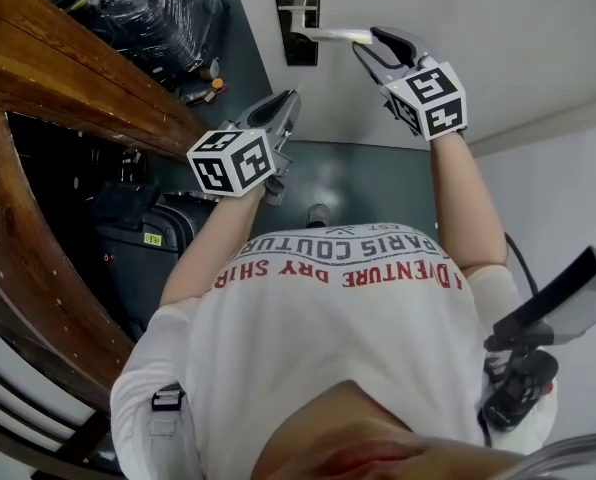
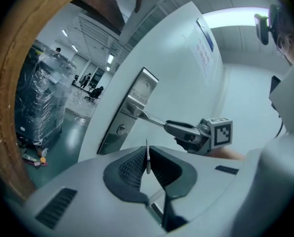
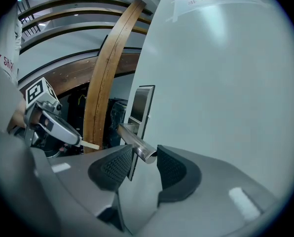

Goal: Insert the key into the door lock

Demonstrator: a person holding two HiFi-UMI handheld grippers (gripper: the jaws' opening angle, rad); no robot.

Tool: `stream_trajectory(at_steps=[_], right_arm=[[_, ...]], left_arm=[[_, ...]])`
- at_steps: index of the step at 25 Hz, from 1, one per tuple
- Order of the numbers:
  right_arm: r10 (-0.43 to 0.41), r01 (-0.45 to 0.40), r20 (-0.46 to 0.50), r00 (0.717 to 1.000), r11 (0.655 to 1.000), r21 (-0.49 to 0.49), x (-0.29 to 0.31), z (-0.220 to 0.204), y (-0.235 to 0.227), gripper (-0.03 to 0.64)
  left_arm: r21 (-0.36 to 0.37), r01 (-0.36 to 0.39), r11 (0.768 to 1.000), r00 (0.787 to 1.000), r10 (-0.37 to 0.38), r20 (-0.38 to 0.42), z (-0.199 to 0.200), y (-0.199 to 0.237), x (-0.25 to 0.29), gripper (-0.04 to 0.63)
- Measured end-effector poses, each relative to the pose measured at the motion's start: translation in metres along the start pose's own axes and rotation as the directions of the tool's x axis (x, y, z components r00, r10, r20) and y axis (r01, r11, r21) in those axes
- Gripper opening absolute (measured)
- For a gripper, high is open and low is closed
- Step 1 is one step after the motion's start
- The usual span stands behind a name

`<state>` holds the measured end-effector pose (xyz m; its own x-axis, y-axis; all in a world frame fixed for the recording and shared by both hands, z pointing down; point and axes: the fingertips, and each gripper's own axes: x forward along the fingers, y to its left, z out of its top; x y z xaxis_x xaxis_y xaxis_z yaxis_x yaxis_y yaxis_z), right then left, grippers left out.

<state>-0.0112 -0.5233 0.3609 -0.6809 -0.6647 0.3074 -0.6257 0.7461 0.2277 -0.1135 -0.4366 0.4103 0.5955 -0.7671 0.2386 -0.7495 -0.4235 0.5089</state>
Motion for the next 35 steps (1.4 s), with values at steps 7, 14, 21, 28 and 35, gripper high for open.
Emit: stream_trajectory(at_steps=[7, 14, 21, 28, 35], right_arm=[[-0.007, 0.007, 0.0, 1.0, 1.0, -0.002, -0.001, 0.001, 0.001, 0.144], [-0.013, 0.013, 0.006, 1.0, 1.0, 0.009, -0.003, 0.003, 0.003, 0.144], [-0.018, 0.018, 0.0, 1.0, 1.0, 0.005, -0.004, 0.003, 0.003, 0.144], [-0.018, 0.018, -0.001, 1.0, 1.0, 0.002, -0.004, 0.003, 0.004, 0.144], [-0.014, 0.014, -0.004, 1.0, 1.0, -0.007, -0.003, 0.003, 0.006, 0.144]], left_arm=[[-0.439, 0.056, 0.897, 0.983, 0.027, 0.181, 0.006, 0.04, 0.033, 0.023], [-0.667, 0.175, 0.724, 0.943, 0.073, 0.326, 0.007, 0.058, 0.054, 0.023], [-0.686, 0.193, 0.701, 0.93, 0.091, 0.355, 0.013, 0.059, 0.065, 0.023], [-0.719, 0.206, 0.664, 0.92, 0.119, 0.373, 0.013, 0.063, 0.068, 0.023], [-0.744, 0.225, 0.629, 0.908, 0.142, 0.394, 0.014, 0.065, 0.073, 0.023]])
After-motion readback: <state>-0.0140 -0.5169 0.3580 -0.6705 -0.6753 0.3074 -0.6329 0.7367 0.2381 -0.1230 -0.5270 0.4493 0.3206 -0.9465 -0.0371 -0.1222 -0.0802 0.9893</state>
